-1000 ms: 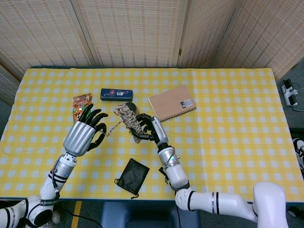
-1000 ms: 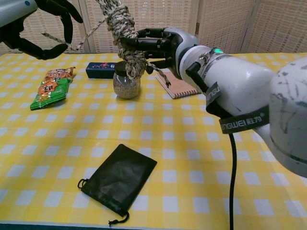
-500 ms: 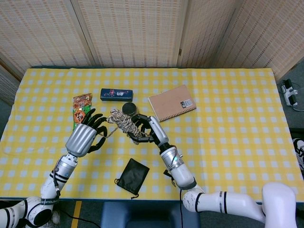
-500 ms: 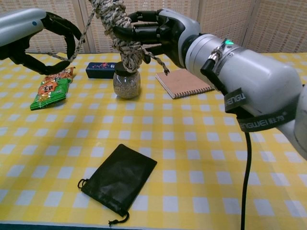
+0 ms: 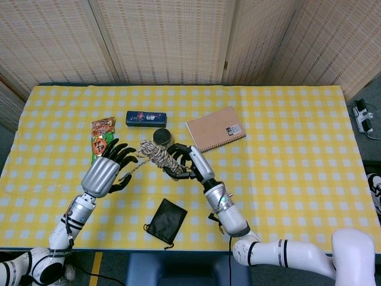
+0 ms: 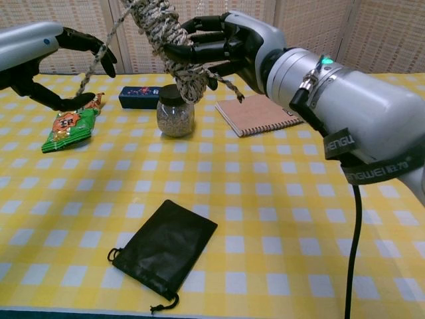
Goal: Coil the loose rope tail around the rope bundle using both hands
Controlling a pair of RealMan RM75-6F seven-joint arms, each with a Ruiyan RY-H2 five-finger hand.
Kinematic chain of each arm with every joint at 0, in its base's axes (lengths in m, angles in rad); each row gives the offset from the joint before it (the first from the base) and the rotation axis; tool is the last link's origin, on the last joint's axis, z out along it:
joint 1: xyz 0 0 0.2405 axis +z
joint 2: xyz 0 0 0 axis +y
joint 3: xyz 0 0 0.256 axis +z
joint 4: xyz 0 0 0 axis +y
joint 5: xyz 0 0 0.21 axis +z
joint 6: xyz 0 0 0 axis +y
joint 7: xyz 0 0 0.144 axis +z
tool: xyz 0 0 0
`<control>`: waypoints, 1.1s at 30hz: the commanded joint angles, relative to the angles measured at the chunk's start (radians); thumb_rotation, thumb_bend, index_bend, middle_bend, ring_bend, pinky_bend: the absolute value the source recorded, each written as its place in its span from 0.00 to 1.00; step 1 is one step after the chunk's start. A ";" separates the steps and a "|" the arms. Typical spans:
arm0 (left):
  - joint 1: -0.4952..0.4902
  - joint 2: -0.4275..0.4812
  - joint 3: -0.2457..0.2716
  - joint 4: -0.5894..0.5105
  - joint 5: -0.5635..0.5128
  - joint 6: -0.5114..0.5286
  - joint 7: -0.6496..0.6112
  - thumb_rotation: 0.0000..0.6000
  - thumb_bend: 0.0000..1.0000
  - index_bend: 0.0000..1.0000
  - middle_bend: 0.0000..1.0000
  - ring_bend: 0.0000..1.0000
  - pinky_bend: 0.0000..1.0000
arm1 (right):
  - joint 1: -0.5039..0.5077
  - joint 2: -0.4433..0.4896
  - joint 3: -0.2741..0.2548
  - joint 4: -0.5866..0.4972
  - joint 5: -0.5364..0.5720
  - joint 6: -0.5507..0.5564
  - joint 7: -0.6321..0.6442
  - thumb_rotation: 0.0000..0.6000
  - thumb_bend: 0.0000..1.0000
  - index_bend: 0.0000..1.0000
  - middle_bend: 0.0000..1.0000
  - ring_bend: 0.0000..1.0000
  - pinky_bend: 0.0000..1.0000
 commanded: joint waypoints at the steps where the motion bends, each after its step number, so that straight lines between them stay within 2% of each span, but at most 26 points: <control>1: 0.005 0.008 -0.001 0.008 -0.024 -0.009 0.012 1.00 0.37 0.19 0.17 0.10 0.01 | -0.001 0.004 -0.004 0.008 -0.013 0.013 -0.018 1.00 0.64 0.93 0.76 0.83 0.75; 10: 0.063 0.000 -0.006 0.156 -0.077 0.035 -0.059 1.00 0.36 0.18 0.17 0.09 0.01 | -0.024 0.055 -0.009 -0.008 -0.015 0.016 -0.026 1.00 0.64 0.93 0.76 0.83 0.75; 16: 0.116 0.020 0.000 0.276 -0.095 0.052 -0.197 1.00 0.36 0.19 0.17 0.10 0.01 | -0.057 0.111 -0.026 -0.044 -0.021 0.009 -0.013 1.00 0.64 0.93 0.76 0.82 0.75; 23: 0.189 0.042 0.036 0.376 -0.073 0.078 -0.351 1.00 0.36 0.19 0.17 0.10 0.00 | -0.102 0.181 -0.050 -0.085 -0.047 0.010 0.017 1.00 0.64 0.93 0.76 0.82 0.75; 29: 0.280 0.042 0.074 0.407 -0.047 0.171 -0.384 1.00 0.36 0.20 0.17 0.10 0.00 | -0.131 0.225 -0.058 -0.118 -0.057 0.011 0.047 1.00 0.64 0.93 0.76 0.82 0.75; 33: 0.352 0.059 0.105 0.358 -0.037 0.239 -0.356 1.00 0.36 0.20 0.17 0.10 0.00 | -0.146 0.245 -0.065 -0.133 -0.066 0.012 0.065 1.00 0.64 0.93 0.76 0.82 0.75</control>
